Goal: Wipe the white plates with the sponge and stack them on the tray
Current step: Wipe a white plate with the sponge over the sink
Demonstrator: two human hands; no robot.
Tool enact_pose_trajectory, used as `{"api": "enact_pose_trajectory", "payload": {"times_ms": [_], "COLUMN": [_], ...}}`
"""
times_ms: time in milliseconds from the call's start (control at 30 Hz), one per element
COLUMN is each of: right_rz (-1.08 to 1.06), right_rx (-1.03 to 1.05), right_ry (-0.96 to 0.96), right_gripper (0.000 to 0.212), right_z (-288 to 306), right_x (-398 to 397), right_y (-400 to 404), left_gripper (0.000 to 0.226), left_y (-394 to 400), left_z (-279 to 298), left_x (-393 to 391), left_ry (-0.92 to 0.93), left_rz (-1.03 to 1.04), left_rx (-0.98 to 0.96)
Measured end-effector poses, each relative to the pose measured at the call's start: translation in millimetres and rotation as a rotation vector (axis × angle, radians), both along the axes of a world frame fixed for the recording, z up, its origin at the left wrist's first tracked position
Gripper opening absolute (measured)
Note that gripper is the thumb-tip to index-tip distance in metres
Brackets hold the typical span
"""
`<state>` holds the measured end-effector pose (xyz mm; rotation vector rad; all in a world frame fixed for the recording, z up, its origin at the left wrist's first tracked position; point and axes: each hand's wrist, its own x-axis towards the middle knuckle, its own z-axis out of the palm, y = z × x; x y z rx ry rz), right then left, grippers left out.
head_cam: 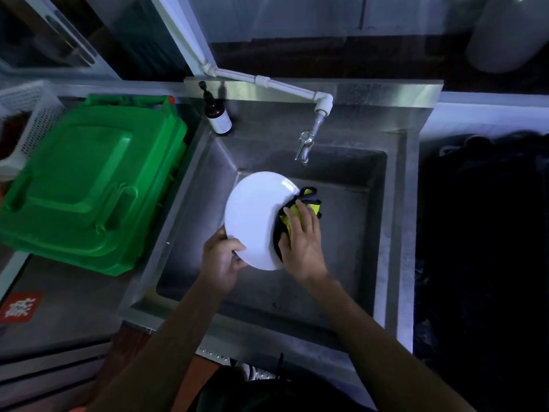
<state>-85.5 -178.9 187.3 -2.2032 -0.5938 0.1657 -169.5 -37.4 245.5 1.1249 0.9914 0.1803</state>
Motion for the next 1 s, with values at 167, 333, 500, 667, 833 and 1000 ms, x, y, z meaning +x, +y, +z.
{"api": "enact_pose_trajectory", "payload": {"times_ms": [167,333,500,667,833,1000], "right_rz": [-0.037,0.0,-0.117,-0.255,-0.341,-0.352], "right_rx": [0.029,0.041,0.02,0.046,0.032,0.037], "right_ry": [0.055,0.017,0.049,0.192,0.231,0.31], "right_gripper": [0.051,0.048,0.061,0.073,0.08,0.088], "right_z": [1.9,5.0,0.2,0.8,1.4,7.5], "right_x": [-29.5,-52.1,-57.7,-46.9,-35.9,-22.0], "right_y": [8.0,22.6,28.8,36.7,44.4,48.6], "left_gripper": [0.058,0.049,0.05,0.052,0.045,0.036], "left_y": [-2.9,7.8,29.6,49.8,81.8,116.3], "left_z": [2.2,-5.3,-14.5,-15.0,-16.8,-19.2], "left_x": [4.3,6.6,-1.8,-5.0,-8.8,-8.4], "left_ry": [-0.047,-0.051,-0.055,-0.043,-0.031,-0.01], "left_rz": [0.017,0.067,0.043,-0.053,-0.206,-0.342], "left_rx": [-0.055,-0.106,-0.13,-0.149,-0.11,-0.055]}}
